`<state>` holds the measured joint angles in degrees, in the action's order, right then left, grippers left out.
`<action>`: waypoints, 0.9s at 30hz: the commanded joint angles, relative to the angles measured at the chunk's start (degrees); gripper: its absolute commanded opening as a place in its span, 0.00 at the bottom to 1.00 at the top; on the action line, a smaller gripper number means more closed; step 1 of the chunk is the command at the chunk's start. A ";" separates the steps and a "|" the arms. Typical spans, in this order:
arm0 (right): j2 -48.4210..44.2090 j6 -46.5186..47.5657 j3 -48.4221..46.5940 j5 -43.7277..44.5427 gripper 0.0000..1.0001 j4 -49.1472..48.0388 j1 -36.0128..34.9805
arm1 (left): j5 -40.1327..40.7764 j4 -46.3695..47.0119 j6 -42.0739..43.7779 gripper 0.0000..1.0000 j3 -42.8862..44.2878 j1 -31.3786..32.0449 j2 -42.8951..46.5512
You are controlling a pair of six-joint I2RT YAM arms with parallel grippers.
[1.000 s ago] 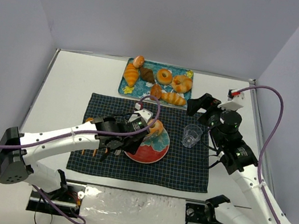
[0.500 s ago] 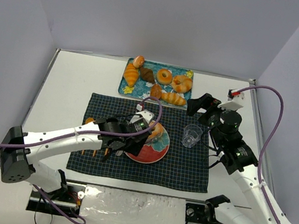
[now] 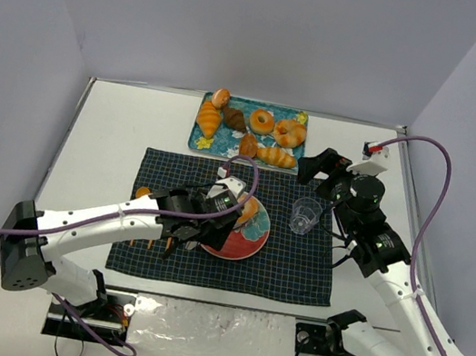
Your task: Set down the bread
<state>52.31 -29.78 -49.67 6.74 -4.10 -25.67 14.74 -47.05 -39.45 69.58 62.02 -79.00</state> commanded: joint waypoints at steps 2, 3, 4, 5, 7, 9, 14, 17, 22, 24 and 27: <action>0.27 0.60 -2.45 1.61 1.00 -4.08 -0.43 | 3.38 -2.09 -0.54 0.53 5.02 0.39 3.75; 0.24 0.60 -2.48 1.61 1.00 -4.05 -0.43 | 3.61 -2.37 -0.54 0.53 5.36 0.39 3.94; 0.24 0.60 -2.52 1.61 1.00 -4.00 -0.43 | 3.83 -2.69 -0.54 0.53 5.72 0.39 4.08; 0.28 0.66 -2.57 1.61 1.00 -3.99 -0.43 | 4.05 -3.00 -0.48 0.53 6.26 0.39 4.31; 0.33 0.72 -2.62 1.61 1.00 -3.99 -0.49 | 4.40 -3.64 -0.30 0.53 7.42 0.39 4.77; 0.24 0.80 -2.73 1.50 1.00 -3.99 -0.46 | 5.87 -4.84 -0.08 0.54 9.29 0.34 5.11; 0.69 1.05 -3.12 0.98 1.00 -4.03 -0.43 | 7.72 -6.47 2.20 0.55 14.11 -3.60 4.71; 1.25 1.28 -3.54 0.52 1.00 -4.08 -0.43 | 6.40 -5.94 5.17 0.55 16.68 -9.90 3.99; 2.32 1.77 -4.15 -0.08 1.00 -3.99 -0.35 | 1.65 -2.57 11.47 0.56 20.69 -22.31 1.84; 3.09 2.15 -4.69 -0.39 1.00 -3.99 -0.34 | 0.64 -1.87 13.78 0.56 23.54 -26.86 -0.70; 4.33 2.68 -5.63 -0.96 1.00 -3.99 -0.34 | -0.43 -0.22 17.48 0.56 27.52 -32.62 -3.81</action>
<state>55.01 -28.45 -51.34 6.62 -4.05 -25.65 16.13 -51.87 -28.99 90.79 35.04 -79.84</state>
